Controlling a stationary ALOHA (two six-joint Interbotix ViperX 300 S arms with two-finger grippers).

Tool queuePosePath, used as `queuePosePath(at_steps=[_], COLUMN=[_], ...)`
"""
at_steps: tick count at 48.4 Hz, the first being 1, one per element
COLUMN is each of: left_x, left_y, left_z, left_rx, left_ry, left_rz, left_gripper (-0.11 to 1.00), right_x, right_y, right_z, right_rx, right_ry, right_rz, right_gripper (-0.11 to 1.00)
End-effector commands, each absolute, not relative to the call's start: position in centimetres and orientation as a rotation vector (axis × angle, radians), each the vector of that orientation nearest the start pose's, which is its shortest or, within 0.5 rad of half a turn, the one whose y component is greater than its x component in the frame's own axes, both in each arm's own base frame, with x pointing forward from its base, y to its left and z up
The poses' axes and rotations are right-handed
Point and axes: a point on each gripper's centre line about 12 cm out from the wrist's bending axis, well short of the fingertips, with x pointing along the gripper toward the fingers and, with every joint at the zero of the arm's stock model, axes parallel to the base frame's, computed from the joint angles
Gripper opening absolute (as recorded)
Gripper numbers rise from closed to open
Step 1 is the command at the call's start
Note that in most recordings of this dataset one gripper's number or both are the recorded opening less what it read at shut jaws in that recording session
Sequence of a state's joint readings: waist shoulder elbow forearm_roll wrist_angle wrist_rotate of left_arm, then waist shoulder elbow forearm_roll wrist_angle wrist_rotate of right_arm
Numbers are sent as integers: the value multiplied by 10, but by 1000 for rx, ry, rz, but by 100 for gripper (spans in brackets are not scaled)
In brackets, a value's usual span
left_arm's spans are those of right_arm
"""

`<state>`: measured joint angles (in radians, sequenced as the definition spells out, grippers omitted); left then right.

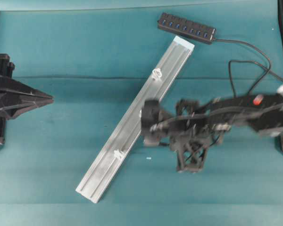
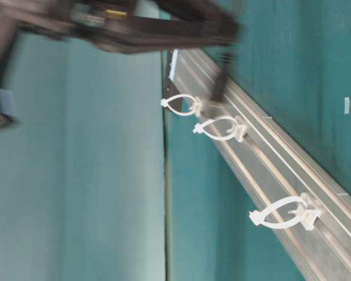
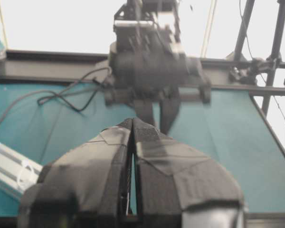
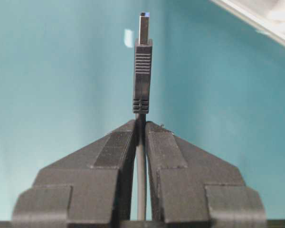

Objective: Pass the USB cable through three rings with both arms.
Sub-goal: 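Carry the plug with the right gripper to the rail's top end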

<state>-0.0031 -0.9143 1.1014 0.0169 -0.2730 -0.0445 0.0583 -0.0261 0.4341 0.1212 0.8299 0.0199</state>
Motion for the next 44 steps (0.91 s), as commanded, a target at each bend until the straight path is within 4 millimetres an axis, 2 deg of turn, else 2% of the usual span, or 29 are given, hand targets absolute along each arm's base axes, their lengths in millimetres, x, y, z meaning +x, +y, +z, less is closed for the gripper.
queuePosePath(at_steps=[1, 10, 22, 35, 44], left_x=[213, 213, 213, 214, 217], left_y=[-1, -1, -1, -4, -4], left_z=[321, 323, 325, 331, 328], left_rx=[-30, -28, -28, -69, -98], left_ry=[-110, -115, -119, -133, -117], left_rz=[-8, -8, -10, -25, -26], left_gripper=[0, 0, 0, 0, 0], right_x=[359, 343, 335, 323, 317], right_y=[22, -7, -60, -112, -149], right_z=[225, 262, 282, 282, 279], right_rx=[95, 79, 14, -199, -350], right_ry=[1246, 1317, 1325, 1296, 1266], right_rz=[103, 201, 237, 292, 261], right_gripper=[12, 12, 12, 12, 12])
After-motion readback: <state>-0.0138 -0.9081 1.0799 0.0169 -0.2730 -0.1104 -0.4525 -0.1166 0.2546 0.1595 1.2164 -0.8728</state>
